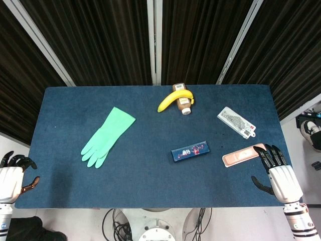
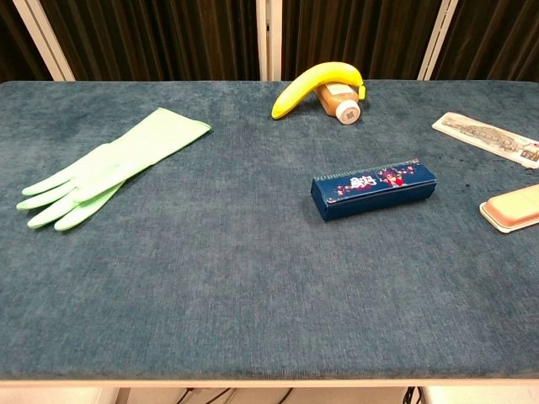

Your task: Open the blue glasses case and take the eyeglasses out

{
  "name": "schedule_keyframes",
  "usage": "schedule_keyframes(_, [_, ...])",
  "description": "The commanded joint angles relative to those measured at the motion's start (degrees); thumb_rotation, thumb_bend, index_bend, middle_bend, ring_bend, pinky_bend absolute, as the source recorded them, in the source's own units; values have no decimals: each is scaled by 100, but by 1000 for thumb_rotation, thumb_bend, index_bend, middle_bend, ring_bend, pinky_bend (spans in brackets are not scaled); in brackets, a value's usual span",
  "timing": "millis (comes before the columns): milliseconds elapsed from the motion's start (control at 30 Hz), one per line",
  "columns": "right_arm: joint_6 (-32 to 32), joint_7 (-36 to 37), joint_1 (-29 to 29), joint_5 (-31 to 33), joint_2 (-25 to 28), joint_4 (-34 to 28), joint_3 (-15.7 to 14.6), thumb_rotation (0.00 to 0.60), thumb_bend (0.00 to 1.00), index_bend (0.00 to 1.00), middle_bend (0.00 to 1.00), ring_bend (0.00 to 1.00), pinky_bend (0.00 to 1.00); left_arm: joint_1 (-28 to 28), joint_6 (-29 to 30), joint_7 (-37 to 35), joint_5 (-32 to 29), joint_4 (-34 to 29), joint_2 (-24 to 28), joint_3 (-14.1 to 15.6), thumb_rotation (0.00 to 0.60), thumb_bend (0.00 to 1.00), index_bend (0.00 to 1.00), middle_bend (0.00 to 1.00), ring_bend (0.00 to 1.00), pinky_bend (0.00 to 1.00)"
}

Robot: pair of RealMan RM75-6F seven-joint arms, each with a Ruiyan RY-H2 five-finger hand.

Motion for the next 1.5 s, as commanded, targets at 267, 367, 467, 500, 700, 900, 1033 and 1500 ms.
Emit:
schedule_keyframes(267, [-903, -374, 529, -36, -134, -211, 255, 600, 207, 0, 147, 0, 0, -2, -12, -51, 11, 1, 14, 6, 600, 240, 502, 378, 228, 119])
schedule_keyframes(367, [-1595, -587, 986, 140, -321, -184, 475, 600, 207, 2, 156, 0, 0, -2, -11, -57, 10, -4, 16, 4, 600, 239, 502, 377, 228, 119])
schedule_keyframes(467, [-2431, -765, 1513, 480, -617, -6, 717, 600, 207, 12, 162, 0, 0, 4, 1, -56, 9, -5, 15, 4, 600, 240, 503, 377, 228, 119])
schedule_keyframes(500, [-2670, -816, 1663, 604, -716, 64, 787, 600, 208, 18, 164, 0, 0, 7, 3, -56, 8, -5, 12, 4, 600, 240, 503, 377, 228, 119])
schedule_keyframes(700, [-3743, -1087, 2433, 1246, -1387, 667, 1131, 600, 248, 83, 185, 0, 0, 3, -5, -74, -10, 8, 4, -7, 600, 240, 503, 377, 228, 118])
schedule_keyframes(900, [-4095, -1222, 2775, 1575, -1840, 1051, 1228, 600, 298, 111, 210, 0, 0, -3, -19, -128, -6, 7, 20, -6, 600, 240, 503, 378, 228, 117])
schedule_keyframes(1033, [-4155, -1308, 2888, 1698, -1934, 1130, 1238, 600, 331, 124, 227, 0, 0, -1, -14, -158, 4, 12, 22, -5, 600, 239, 502, 378, 228, 117])
schedule_keyframes(1500, [-4252, -1285, 3023, 1947, -2072, 1314, 1108, 600, 349, 147, 244, 0, 0, -2, -14, -168, 10, 15, 24, -3, 600, 239, 502, 377, 228, 117])
